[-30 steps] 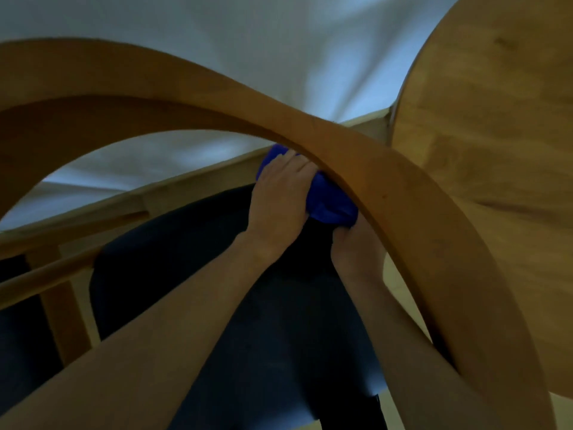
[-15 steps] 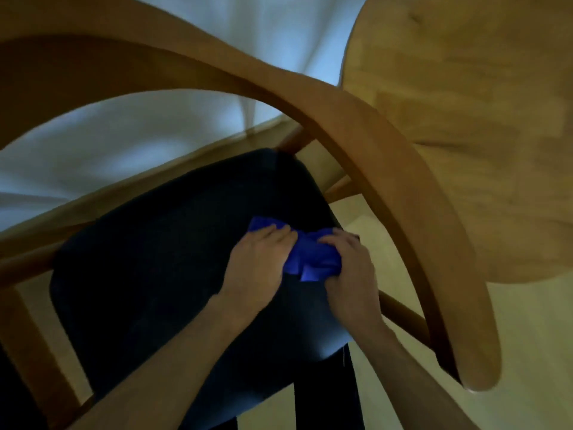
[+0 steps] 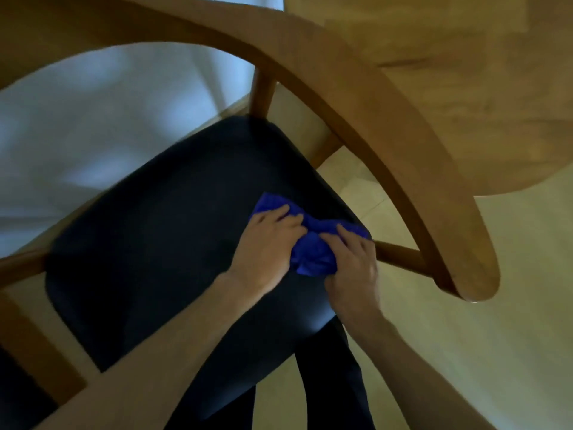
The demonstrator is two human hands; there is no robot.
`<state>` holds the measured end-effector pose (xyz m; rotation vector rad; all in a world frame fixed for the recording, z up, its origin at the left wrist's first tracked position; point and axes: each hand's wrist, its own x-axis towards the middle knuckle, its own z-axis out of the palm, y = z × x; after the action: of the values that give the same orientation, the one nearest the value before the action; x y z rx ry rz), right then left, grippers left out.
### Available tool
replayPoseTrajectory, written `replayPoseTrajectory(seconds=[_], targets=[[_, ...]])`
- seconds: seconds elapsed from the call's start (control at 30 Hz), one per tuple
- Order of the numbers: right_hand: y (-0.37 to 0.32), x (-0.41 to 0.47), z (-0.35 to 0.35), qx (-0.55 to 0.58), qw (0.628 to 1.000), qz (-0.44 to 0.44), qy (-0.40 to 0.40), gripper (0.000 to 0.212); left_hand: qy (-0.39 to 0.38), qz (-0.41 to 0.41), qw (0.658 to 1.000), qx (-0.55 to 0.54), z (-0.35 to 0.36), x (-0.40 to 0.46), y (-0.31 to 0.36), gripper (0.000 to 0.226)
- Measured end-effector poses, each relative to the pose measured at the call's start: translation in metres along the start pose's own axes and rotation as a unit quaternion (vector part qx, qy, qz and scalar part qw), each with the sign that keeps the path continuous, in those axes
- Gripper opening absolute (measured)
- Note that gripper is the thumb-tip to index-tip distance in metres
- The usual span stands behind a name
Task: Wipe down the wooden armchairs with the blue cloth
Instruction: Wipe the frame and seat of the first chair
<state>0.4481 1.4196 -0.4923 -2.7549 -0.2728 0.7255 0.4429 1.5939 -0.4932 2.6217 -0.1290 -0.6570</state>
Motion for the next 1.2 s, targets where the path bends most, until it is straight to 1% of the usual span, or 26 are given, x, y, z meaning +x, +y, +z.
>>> replayPoseTrajectory(seconds=[0.07,0.1,0.13,0.17,0.23,0.3,0.33,0.37,0.43,0.5,0.53,0.63,0.73,0.8,0.83,0.9,0.97,1.0,1.03,1.07,1.1,1.17,1.2], targets=[[0.001,-0.022,0.001,-0.022,0.998,-0.031,-0.043,0.068,-0.046,0.008,0.999,0.007,0.004,-0.027,0.002,0.047],[0.003,-0.026,-0.002,-0.021,0.997,-0.043,-0.068,0.069,-0.054,0.008,0.998,0.015,0.003,-0.034,0.002,0.049],[0.004,-0.025,-0.008,-0.013,0.995,-0.05,-0.082,0.07,-0.045,0.012,0.999,0.019,-0.001,-0.034,0.0,0.05],[0.007,-0.021,-0.015,0.003,0.996,-0.052,-0.079,0.07,-0.022,0.021,0.999,0.02,-0.008,-0.03,-0.001,0.05],[0.01,-0.006,-0.029,0.027,0.998,-0.042,-0.029,0.069,0.043,0.029,0.999,-0.002,-0.029,-0.008,0.003,0.044],[0.009,0.018,-0.041,0.014,0.998,-0.032,0.055,0.066,0.119,0.036,0.992,-0.034,-0.051,0.033,0.012,0.035],[0.009,0.03,-0.044,0.017,0.996,-0.03,0.086,0.064,0.135,0.041,0.989,-0.039,-0.058,0.055,0.016,0.03],[0.008,0.043,-0.047,0.042,0.994,-0.024,0.096,0.06,0.133,0.05,0.989,-0.035,-0.062,0.074,0.02,0.026],[0.011,0.063,-0.046,0.096,0.993,-0.016,0.063,0.06,0.09,0.055,0.994,-0.014,-0.058,0.101,0.021,0.024],[0.015,0.07,-0.04,0.062,0.998,-0.025,0.016,0.07,0.035,0.047,0.998,0.003,-0.041,0.102,0.01,0.029],[0.016,0.067,-0.036,0.037,0.999,-0.028,0.001,0.074,0.037,0.037,0.999,-0.004,-0.032,0.093,0.004,0.034],[0.016,0.034,-0.023,0.008,0.999,-0.029,-0.026,0.078,0.085,-0.002,0.995,-0.051,-0.006,0.037,0.001,0.045],[0.015,-0.002,-0.019,-0.023,0.995,-0.035,-0.09,0.072,0.063,-0.05,0.994,-0.078,0.016,-0.023,0.021,0.053],[0.013,-0.01,-0.022,0.003,0.994,-0.03,-0.104,0.066,0.044,-0.067,0.993,-0.086,0.022,-0.042,0.03,0.055],[0.01,-0.008,-0.026,0.037,0.995,-0.022,-0.088,0.065,0.051,-0.066,0.993,-0.083,0.019,-0.042,0.03,0.055],[0.004,0.008,-0.035,0.103,0.995,-0.013,-0.014,0.066,0.111,-0.056,0.989,-0.074,0.001,-0.021,0.027,0.05],[-0.004,0.039,-0.045,0.148,0.987,-0.015,0.068,0.066,0.191,-0.053,0.976,-0.084,-0.025,0.022,0.023,0.031],[-0.008,0.057,-0.049,0.169,0.981,-0.021,0.09,0.064,0.22,-0.047,0.971,-0.083,-0.038,0.046,0.018,0.022],[-0.013,0.074,-0.051,0.187,0.978,-0.026,0.092,0.061,0.234,-0.046,0.969,-0.07,-0.049,0.068,0.014,0.02],[-0.015,0.089,-0.052,0.201,0.976,-0.03,0.079,0.059,0.229,-0.045,0.971,-0.053,-0.057,0.087,0.007,0.021],[-0.016,0.099,-0.05,0.204,0.977,-0.039,0.048,0.058,0.203,-0.044,0.977,-0.035,-0.059,0.1,-0.002,0.022],[-0.014,0.105,-0.045,0.184,0.981,-0.061,-0.025,0.061,0.123,-0.04,0.992,0.001,-0.05,0.104,-0.02,0.025],[-0.011,0.102,-0.042,0.175,0.982,-0.063,-0.039,0.062,0.11,-0.04,0.993,-0.007,-0.045,0.096,-0.026,0.028]])
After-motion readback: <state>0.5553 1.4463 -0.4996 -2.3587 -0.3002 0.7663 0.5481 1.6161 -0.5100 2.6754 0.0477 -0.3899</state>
